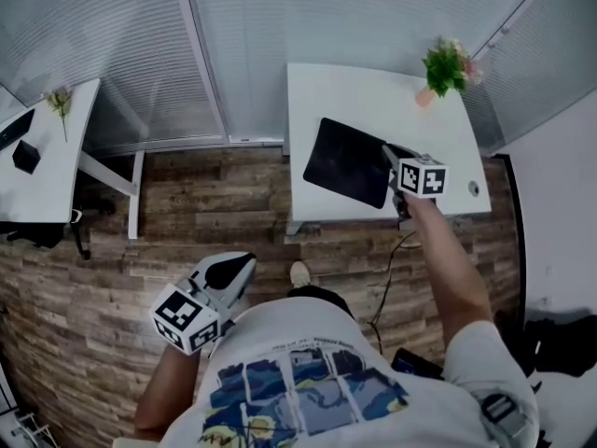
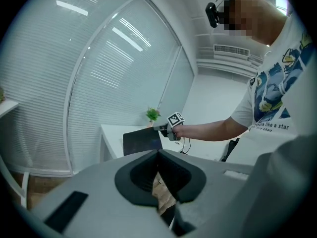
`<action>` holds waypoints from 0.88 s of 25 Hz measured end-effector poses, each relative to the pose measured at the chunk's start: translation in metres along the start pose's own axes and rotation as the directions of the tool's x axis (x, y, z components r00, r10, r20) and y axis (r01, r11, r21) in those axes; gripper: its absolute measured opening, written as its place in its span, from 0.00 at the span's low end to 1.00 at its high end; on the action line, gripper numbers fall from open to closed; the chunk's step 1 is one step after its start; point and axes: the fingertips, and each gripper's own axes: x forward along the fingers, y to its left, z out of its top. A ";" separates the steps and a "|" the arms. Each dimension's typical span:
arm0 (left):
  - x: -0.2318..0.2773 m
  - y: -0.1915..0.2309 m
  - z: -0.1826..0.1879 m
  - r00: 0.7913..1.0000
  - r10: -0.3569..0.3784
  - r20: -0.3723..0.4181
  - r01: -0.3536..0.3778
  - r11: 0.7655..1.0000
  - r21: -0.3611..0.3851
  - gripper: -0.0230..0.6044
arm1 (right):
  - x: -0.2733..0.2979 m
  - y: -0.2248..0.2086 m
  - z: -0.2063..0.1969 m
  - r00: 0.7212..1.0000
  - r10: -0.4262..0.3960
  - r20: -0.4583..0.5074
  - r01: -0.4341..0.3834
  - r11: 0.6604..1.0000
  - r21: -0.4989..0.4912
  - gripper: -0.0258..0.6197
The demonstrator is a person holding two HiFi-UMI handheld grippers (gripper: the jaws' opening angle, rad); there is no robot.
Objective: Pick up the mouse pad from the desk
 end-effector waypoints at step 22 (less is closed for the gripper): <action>-0.121 -0.025 -0.043 0.997 -0.024 0.076 0.024 1.000 0.002 0.04 | -0.105 0.090 0.071 0.989 -0.052 0.139 0.056 0.998 -0.024 0.08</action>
